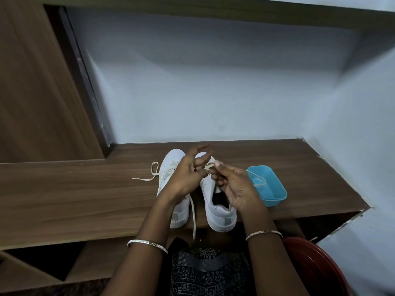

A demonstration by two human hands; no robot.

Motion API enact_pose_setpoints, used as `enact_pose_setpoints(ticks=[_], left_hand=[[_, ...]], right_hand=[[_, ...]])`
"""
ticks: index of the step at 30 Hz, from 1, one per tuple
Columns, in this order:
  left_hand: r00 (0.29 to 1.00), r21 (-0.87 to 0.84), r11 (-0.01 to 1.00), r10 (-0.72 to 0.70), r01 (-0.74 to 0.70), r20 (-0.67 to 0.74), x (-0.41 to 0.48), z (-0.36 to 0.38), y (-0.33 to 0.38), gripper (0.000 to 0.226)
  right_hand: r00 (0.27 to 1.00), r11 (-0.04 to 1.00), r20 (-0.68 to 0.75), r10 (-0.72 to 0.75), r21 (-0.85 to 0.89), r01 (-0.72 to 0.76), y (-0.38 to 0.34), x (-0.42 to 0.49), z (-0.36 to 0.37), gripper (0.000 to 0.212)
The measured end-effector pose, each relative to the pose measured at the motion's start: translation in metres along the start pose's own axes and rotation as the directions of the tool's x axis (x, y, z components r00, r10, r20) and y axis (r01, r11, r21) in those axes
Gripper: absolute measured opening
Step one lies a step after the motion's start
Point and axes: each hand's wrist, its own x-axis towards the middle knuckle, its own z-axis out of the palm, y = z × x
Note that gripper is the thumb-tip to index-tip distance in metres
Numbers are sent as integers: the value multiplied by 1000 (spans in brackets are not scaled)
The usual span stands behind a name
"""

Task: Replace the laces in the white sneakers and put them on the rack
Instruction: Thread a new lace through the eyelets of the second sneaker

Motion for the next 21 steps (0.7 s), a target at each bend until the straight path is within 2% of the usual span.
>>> enact_pose_setpoints(ticks=[2, 4, 6, 8, 11, 13, 15, 18, 21], left_hand=[[997, 32, 999, -16, 19, -80, 5, -5, -6, 62], [965, 204, 978, 6, 49, -262, 11, -9, -15, 50], [910, 389, 911, 41, 135, -412, 11, -6, -20, 38], [885, 522, 830, 80, 196, -459, 10, 4, -22, 31], [880, 553, 799, 64, 238, -471, 12, 18, -29, 24], [879, 539, 797, 19, 275, -477, 19, 23, -38, 20], [867, 515, 799, -17, 312, -498, 26, 27, -45, 22], [846, 477, 813, -37, 335, -531, 33, 32, -51, 30], [830, 444, 832, -35, 332, -556, 41, 34, -59, 31]], right_hand=[[996, 996, -87, -29, 76, 36, -6, 8, -4, 12], [983, 989, -172, -57, 123, 79, -11, 16, -9, 12], [973, 980, -218, -76, 165, 114, -13, 22, -11, 12], [964, 975, -252, -86, 179, 134, -14, 27, -10, 12], [959, 981, -265, -97, 135, 136, -11, 35, -5, 16], [960, 991, -263, -100, 64, 121, -9, 42, -5, 14], [949, 989, -282, -137, -96, 115, -4, 53, -7, 11], [939, 926, -257, -228, -356, 127, 5, 66, -15, 11], [951, 878, -195, -240, -461, 127, 13, 76, -19, 10]])
